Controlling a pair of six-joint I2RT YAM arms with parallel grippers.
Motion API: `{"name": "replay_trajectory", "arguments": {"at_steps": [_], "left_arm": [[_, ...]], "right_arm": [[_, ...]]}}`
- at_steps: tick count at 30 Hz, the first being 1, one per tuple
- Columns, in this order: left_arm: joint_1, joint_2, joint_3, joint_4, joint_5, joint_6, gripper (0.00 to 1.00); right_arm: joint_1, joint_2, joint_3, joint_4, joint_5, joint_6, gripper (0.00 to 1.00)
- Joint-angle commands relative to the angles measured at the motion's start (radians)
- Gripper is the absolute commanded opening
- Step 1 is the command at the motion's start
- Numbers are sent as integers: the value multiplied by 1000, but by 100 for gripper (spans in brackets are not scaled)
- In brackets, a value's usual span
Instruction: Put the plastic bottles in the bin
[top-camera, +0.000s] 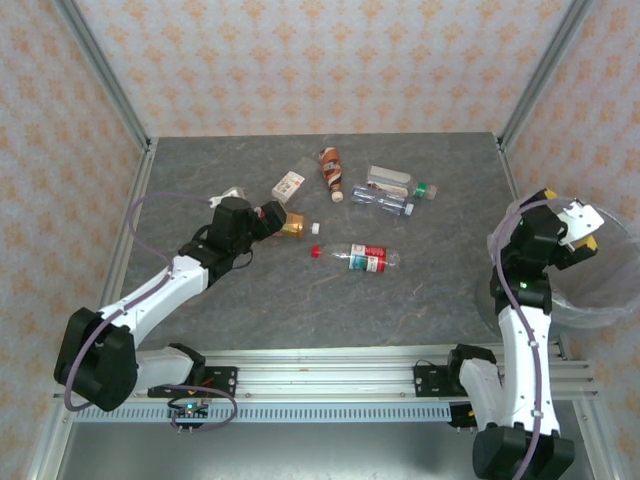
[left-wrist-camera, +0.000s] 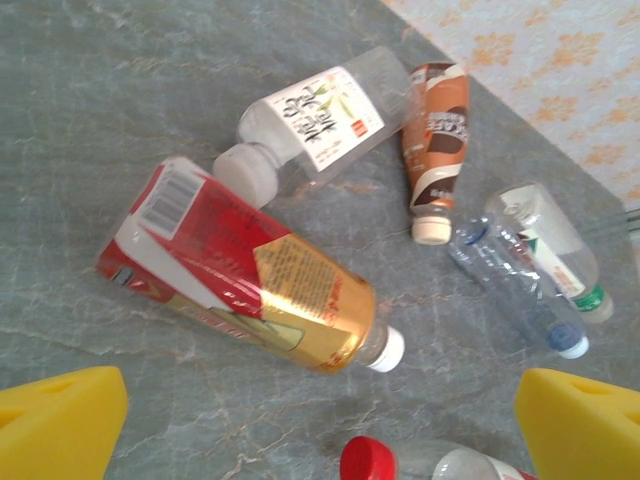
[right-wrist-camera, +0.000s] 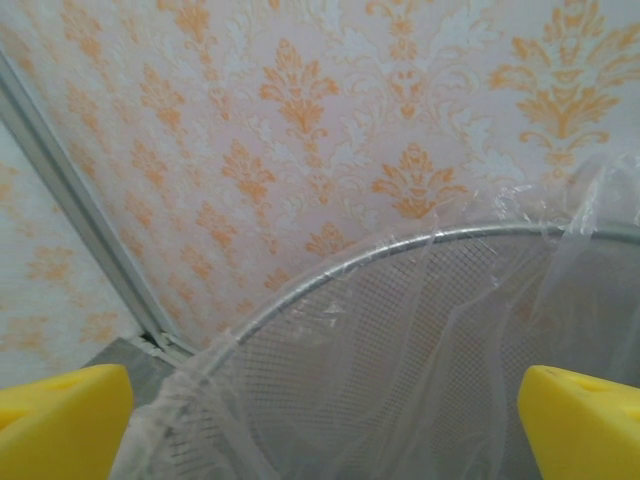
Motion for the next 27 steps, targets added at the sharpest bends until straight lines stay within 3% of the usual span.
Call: {"name": "replay_trajectory", "arguments": {"at_steps": [1, 5, 9, 15, 21, 27], "left_arm": [[-4, 18, 45, -87, -66, -60, 100], [-5, 53, 96, -223, -129, -121, 100], [-4, 61, 103, -240, -141, -166, 100], [-3, 71, 125, -257, -142, -278, 100], [-4, 112, 165, -265, -98, -392, 100], [-6, 153, 172, -272, -128, -517, 100]], "right_arm": [[-4, -53, 32, -14, -111, 51, 99], [-4, -109, 1, 43, -246, 87, 99], [-4, -155, -31, 95, -403, 113, 99], [-2, -194, -120, 328, -797, 148, 99], [28, -199, -123, 381, -952, 166, 99], [112, -181, -105, 343, -1060, 119, 99]]}}
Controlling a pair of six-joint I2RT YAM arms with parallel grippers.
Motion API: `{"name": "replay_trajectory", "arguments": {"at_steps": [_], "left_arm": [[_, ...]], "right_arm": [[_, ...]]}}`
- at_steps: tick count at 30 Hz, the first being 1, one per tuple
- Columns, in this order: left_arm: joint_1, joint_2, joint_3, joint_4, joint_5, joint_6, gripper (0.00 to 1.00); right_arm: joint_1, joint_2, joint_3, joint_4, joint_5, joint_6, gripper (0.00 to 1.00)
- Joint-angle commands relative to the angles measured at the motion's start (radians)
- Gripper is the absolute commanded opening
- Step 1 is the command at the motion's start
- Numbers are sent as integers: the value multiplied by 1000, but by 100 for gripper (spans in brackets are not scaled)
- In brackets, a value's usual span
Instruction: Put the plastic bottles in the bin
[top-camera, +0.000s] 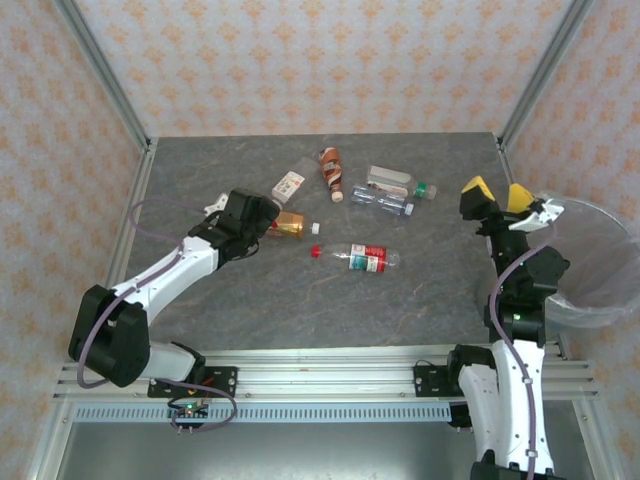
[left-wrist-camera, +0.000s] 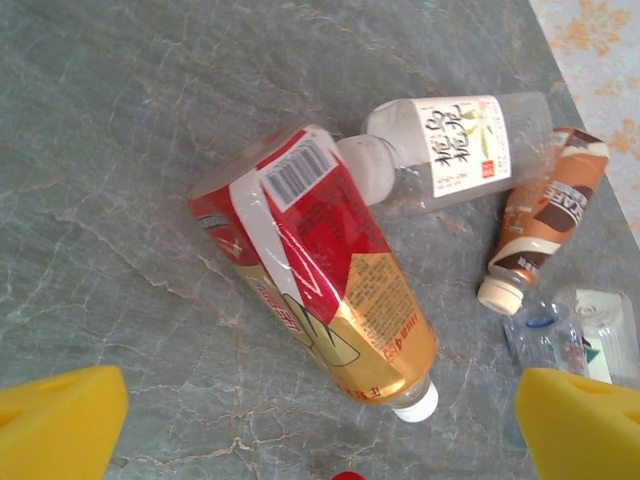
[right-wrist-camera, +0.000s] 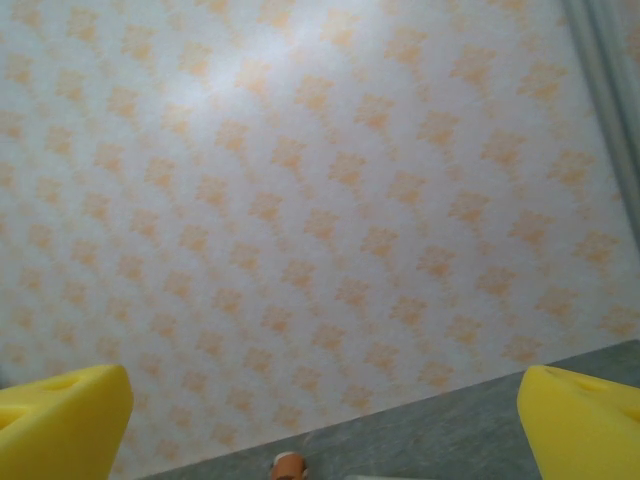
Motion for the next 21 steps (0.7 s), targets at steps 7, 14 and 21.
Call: {"name": "replay_trajectory", "arguments": {"at_steps": [7, 14, 21], "left_arm": [[-6, 111, 106, -99, -39, -205, 100], [-7, 192, 162, -143, -116, -303, 100], [-8, 304, 268, -193, -123, -343, 100]], "right_arm": [[257, 131, 32, -82, -123, -144, 99], [520, 354, 23, -74, -39, -258, 99], [633, 473, 24, -60, 51, -359, 99]]}}
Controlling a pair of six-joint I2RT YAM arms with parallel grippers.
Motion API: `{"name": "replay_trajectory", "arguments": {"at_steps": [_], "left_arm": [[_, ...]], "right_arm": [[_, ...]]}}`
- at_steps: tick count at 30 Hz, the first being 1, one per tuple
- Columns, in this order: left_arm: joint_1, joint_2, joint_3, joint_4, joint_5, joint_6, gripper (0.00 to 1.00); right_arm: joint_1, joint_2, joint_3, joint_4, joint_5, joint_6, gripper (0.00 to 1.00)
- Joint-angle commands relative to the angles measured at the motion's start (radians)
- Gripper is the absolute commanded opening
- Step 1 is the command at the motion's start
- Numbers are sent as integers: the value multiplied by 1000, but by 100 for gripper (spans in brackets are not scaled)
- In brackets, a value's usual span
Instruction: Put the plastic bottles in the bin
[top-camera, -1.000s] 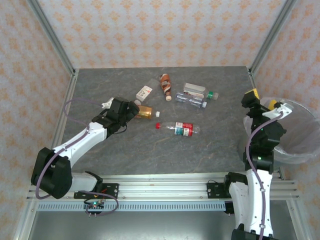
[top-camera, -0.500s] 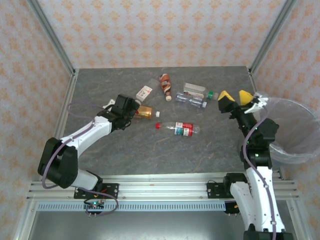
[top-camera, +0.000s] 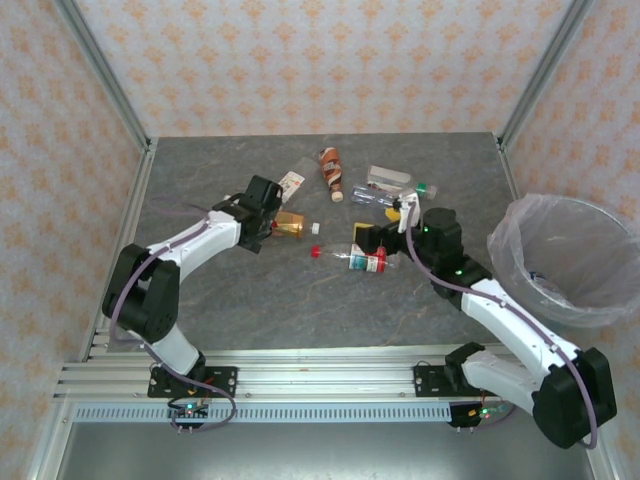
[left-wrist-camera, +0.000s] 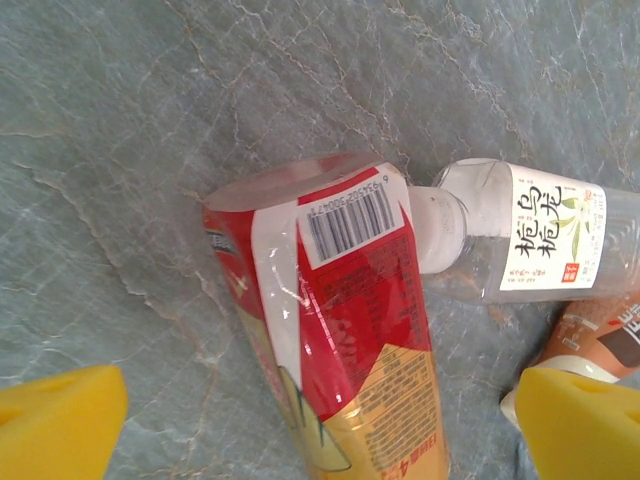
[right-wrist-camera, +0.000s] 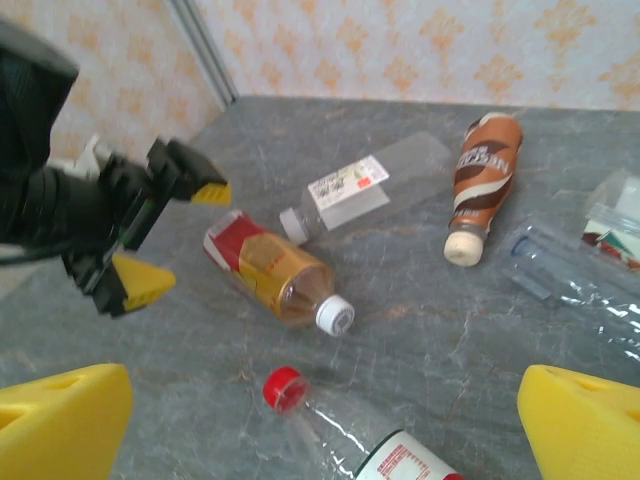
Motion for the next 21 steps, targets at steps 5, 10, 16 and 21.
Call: {"name": "replay_trajectory", "arguments": {"at_steps": [5, 10, 16, 21], "left_arm": [[-6, 101, 111, -92, -70, -98, 100], [-2, 172, 202, -156, -102, -148, 100], [20, 242, 270, -222, -65, -174, 100], [23, 271, 272, -247, -96, -210, 100]], "right_arm": [[28, -14, -31, 76, 60, -82, 99], [27, -50, -79, 104, 69, -51, 99], [29, -81, -92, 82, 88, -58, 99], [28, -100, -93, 66, 92, -57, 99]]}}
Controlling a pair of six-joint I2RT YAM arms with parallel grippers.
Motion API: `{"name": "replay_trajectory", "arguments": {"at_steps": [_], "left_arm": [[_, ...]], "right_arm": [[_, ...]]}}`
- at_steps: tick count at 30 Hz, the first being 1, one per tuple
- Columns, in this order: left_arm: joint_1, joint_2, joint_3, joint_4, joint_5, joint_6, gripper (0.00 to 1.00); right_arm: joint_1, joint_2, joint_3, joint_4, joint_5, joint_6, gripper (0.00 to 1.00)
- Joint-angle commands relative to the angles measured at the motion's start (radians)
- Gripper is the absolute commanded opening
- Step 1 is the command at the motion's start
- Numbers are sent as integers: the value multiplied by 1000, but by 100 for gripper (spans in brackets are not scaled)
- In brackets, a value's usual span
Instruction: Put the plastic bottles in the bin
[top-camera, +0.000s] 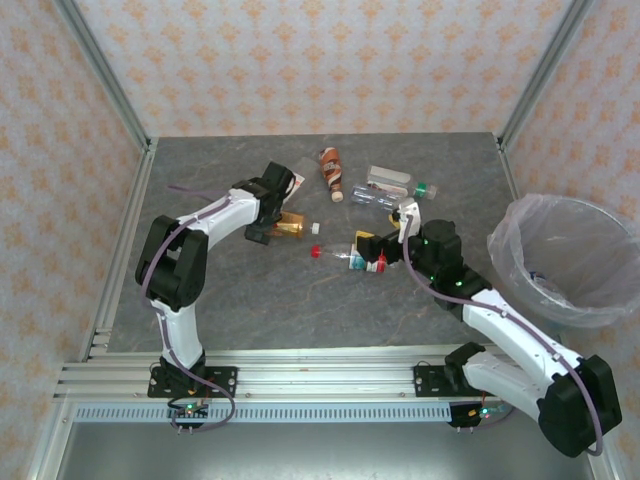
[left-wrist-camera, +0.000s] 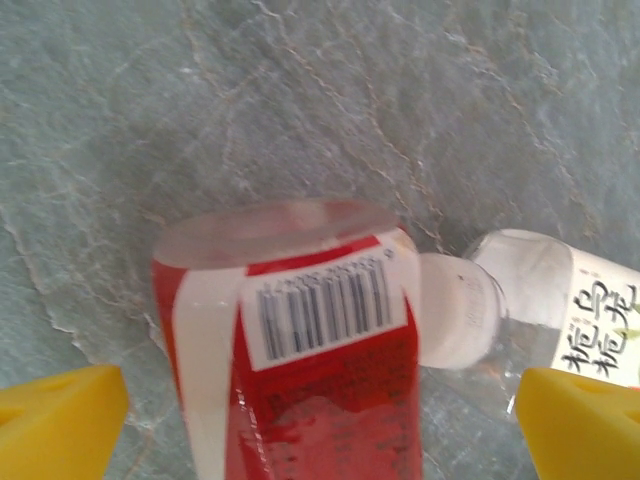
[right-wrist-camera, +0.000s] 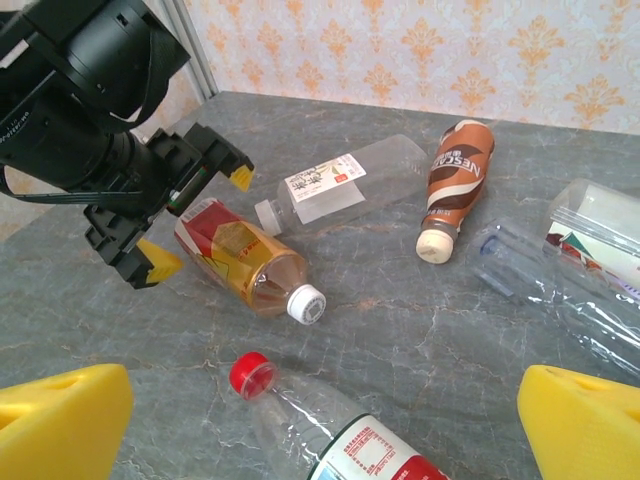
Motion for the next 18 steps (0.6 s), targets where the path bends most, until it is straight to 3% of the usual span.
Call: {"name": "replay_trajectory", "arguments": {"at_steps": [1, 14, 18], "left_arm": [[10, 34, 32, -84, -57, -50, 100], [38, 117, 77, -84, -74, -91, 90], [49, 123, 32, -16, -55, -95, 87]], "right_arm": [[9, -25, -5, 19, 17, -3, 99], [10, -27, 21, -56, 11, 12, 99], [10, -27, 25, -69, 14, 15, 99]]}}
